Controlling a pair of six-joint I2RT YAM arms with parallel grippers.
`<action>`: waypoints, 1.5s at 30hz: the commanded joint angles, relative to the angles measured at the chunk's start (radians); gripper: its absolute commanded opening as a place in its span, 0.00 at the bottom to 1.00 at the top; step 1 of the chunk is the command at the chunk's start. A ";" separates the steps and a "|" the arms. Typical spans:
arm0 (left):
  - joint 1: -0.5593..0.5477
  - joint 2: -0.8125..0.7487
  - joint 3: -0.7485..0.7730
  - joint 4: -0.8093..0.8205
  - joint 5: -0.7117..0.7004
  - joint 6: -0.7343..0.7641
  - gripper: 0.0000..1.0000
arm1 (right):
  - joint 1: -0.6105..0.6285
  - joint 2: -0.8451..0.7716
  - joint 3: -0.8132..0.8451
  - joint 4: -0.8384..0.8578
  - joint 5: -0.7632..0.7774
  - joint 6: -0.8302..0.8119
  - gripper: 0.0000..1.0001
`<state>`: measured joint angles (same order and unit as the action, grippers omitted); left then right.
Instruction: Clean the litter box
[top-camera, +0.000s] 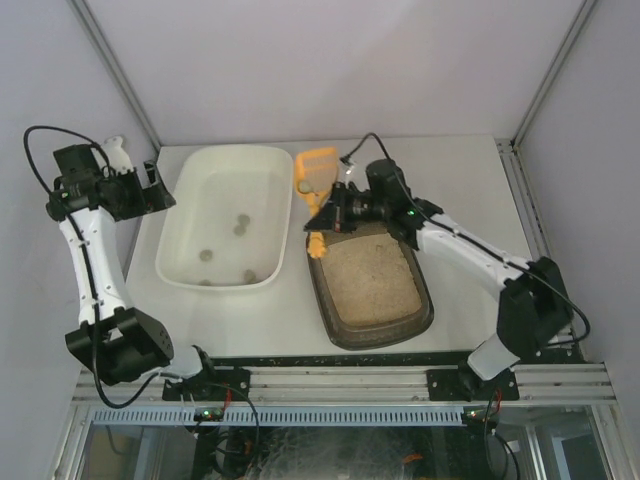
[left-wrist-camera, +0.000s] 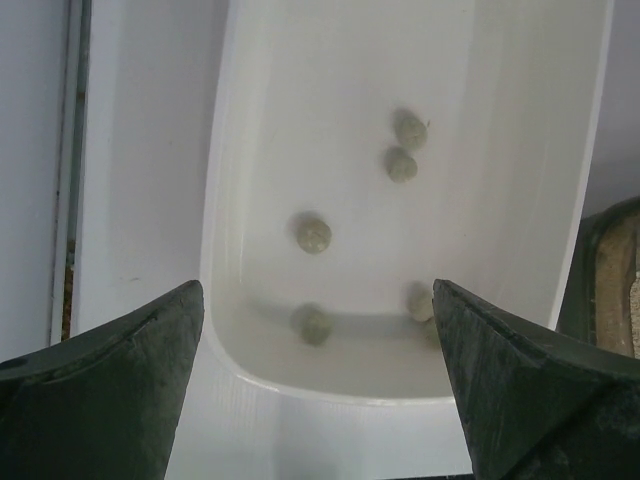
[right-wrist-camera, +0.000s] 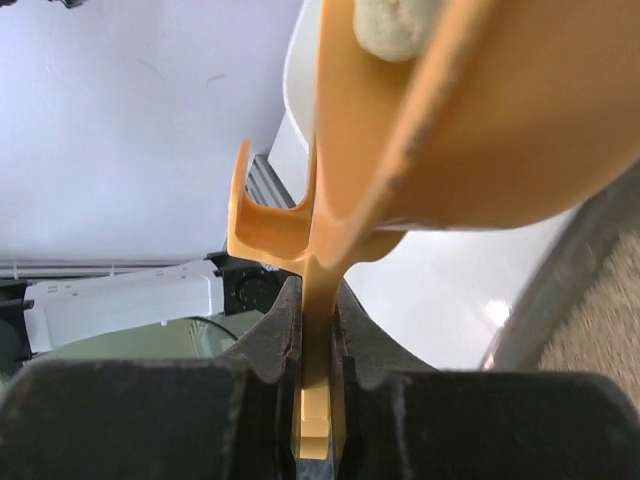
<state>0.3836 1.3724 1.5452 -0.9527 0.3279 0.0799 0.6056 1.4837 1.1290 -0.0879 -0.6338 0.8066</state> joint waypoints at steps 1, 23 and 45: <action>0.093 0.006 0.009 -0.055 0.132 0.016 1.00 | 0.082 0.179 0.271 -0.135 -0.011 -0.107 0.00; 0.193 0.055 -0.086 -0.033 0.201 0.018 1.00 | 0.497 0.792 1.227 -1.156 0.985 -0.614 0.00; 0.138 0.043 -0.101 -0.041 0.197 0.054 1.00 | 0.635 0.682 1.100 -1.048 1.445 -0.793 0.00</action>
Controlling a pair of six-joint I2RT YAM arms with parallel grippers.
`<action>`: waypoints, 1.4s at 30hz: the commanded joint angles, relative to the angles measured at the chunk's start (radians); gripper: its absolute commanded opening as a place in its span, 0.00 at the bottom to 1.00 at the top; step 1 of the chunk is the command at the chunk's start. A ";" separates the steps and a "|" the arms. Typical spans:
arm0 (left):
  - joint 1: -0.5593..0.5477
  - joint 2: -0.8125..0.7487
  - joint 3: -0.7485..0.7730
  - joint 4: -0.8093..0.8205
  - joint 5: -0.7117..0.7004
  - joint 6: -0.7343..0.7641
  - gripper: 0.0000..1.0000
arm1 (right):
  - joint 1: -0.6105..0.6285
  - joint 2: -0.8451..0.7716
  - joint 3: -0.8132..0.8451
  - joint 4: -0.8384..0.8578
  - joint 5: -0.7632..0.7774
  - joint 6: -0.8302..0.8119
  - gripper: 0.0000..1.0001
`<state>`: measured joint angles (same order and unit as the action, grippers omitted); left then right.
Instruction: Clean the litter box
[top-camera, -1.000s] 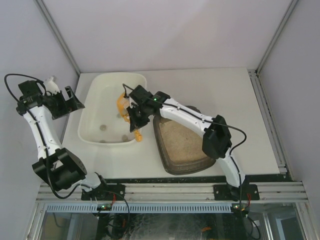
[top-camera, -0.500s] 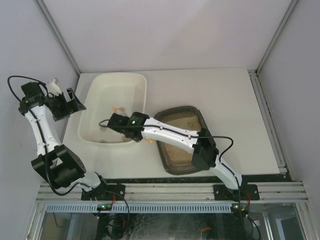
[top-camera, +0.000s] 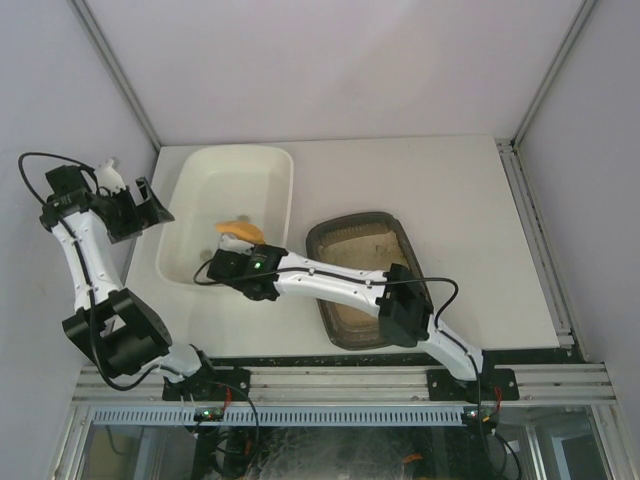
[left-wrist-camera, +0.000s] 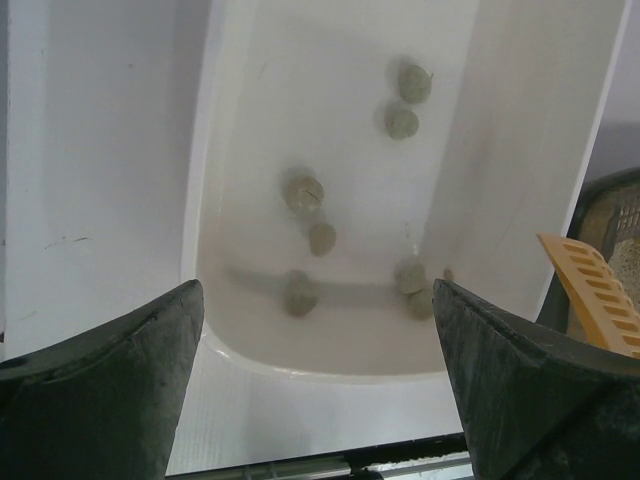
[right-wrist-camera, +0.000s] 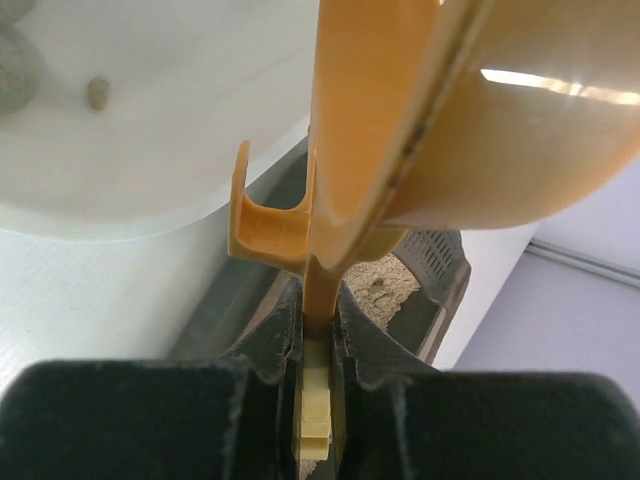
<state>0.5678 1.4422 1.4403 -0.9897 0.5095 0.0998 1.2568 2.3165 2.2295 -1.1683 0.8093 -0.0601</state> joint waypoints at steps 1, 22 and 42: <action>-0.081 -0.031 0.011 -0.006 -0.005 0.037 1.00 | -0.026 -0.208 -0.029 0.033 -0.042 0.103 0.00; -0.849 0.627 0.864 -0.166 0.068 -0.158 1.00 | -0.705 -1.185 -1.169 0.227 -1.297 0.629 0.00; -0.980 0.734 0.635 0.342 0.140 -0.429 1.00 | -0.858 -0.982 -1.268 0.464 -1.749 1.043 0.00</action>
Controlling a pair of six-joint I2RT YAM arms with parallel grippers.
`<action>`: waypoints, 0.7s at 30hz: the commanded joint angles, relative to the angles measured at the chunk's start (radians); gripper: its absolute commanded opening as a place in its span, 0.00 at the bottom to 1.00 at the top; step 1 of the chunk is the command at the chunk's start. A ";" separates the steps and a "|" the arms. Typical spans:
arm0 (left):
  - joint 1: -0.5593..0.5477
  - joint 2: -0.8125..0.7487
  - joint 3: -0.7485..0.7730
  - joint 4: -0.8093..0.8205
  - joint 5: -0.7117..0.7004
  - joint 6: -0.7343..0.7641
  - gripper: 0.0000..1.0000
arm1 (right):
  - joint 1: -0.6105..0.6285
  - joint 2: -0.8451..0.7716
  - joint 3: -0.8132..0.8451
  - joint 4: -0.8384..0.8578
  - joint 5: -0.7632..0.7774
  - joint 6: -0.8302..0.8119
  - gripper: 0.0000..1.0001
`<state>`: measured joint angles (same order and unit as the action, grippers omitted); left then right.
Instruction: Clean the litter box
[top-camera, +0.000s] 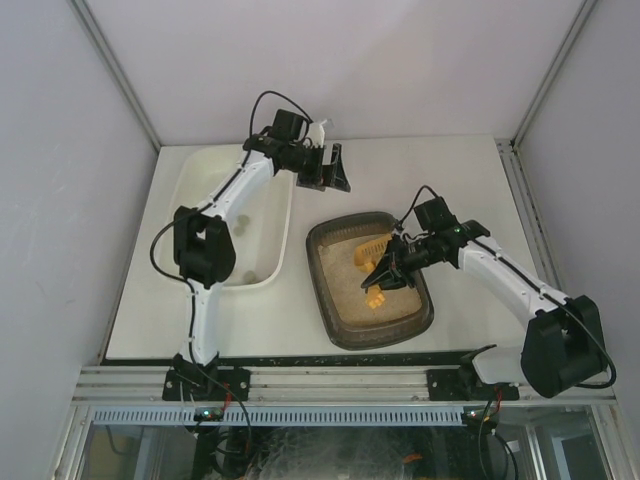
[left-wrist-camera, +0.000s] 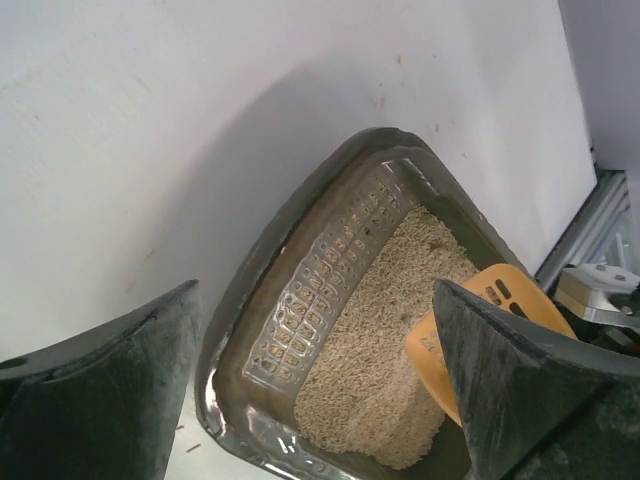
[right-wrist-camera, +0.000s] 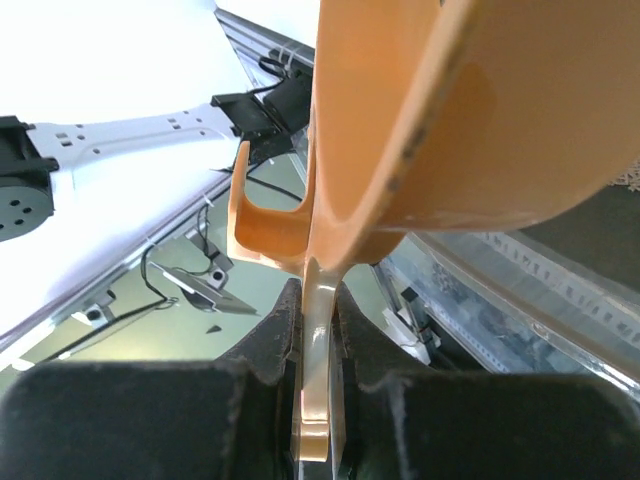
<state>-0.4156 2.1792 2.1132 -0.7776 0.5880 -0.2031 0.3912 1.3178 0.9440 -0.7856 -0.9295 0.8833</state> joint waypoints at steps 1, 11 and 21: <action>0.003 0.012 -0.040 0.136 0.094 -0.154 1.00 | 0.020 0.029 0.018 0.091 -0.005 0.114 0.00; 0.003 -0.029 -0.214 0.315 0.165 -0.260 1.00 | 0.094 0.105 0.031 0.118 0.062 0.146 0.00; 0.003 -0.028 -0.295 0.327 0.182 -0.234 1.00 | 0.147 0.192 0.153 -0.058 0.131 -0.093 0.00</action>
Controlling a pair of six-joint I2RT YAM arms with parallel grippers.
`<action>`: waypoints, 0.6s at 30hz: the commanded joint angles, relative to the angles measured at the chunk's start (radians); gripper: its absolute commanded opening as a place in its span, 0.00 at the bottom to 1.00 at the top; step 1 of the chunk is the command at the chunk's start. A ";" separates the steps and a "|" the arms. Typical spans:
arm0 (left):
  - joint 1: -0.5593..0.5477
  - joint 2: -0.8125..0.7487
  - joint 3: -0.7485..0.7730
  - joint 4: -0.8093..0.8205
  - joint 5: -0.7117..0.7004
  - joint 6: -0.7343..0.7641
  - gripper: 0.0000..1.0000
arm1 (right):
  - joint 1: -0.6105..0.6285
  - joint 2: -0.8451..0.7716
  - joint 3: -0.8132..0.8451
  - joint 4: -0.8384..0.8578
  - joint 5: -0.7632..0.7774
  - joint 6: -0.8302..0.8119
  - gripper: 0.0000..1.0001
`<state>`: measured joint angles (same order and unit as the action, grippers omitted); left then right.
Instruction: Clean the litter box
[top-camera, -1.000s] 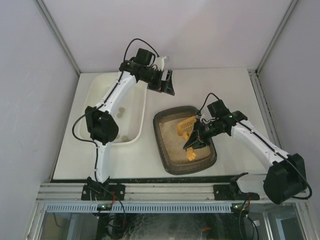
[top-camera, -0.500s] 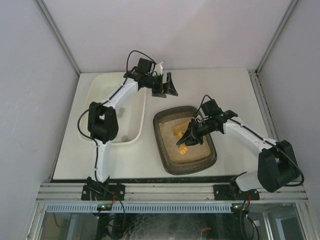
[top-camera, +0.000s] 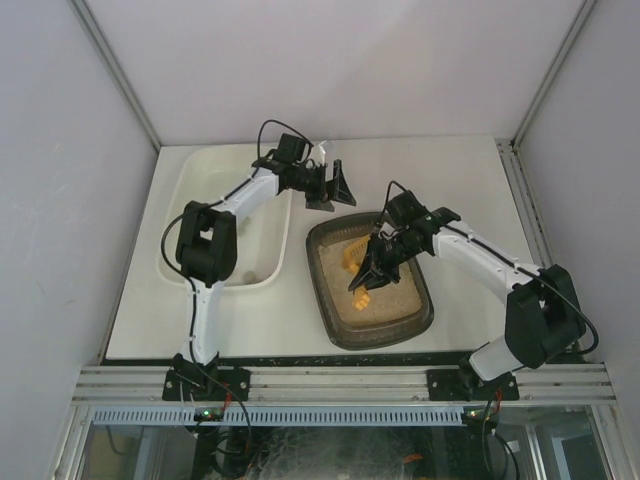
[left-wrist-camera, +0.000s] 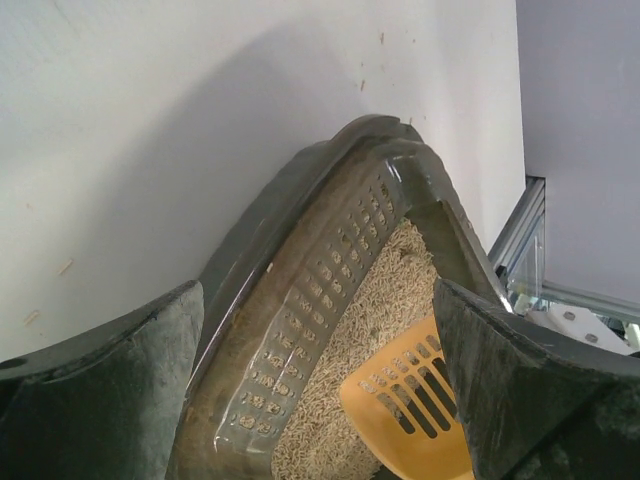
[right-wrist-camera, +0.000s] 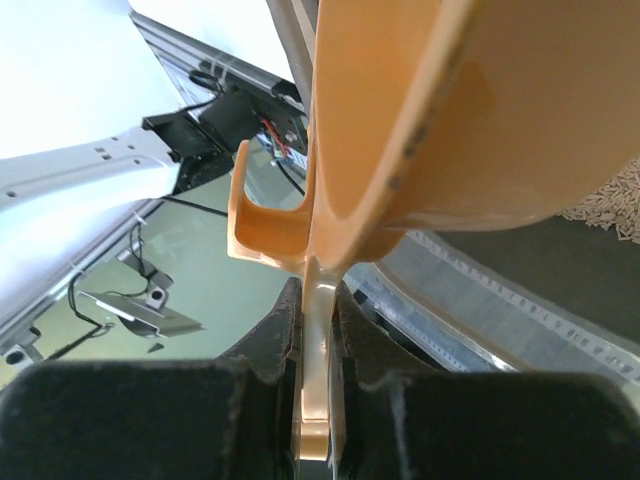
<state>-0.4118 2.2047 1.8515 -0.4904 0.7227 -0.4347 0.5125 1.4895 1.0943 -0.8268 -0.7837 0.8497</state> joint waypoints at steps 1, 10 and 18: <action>-0.001 -0.055 -0.042 0.040 0.050 -0.002 1.00 | 0.027 0.024 -0.013 0.008 -0.039 -0.044 0.00; 0.000 -0.085 -0.122 0.055 0.044 0.012 1.00 | 0.049 -0.015 -0.212 0.299 -0.136 0.163 0.00; 0.001 -0.088 -0.140 0.053 0.037 0.033 1.00 | 0.082 -0.027 -0.442 0.871 -0.167 0.544 0.00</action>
<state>-0.4110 2.1914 1.7203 -0.4496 0.7395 -0.4255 0.5797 1.4605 0.6994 -0.3004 -0.9211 1.1545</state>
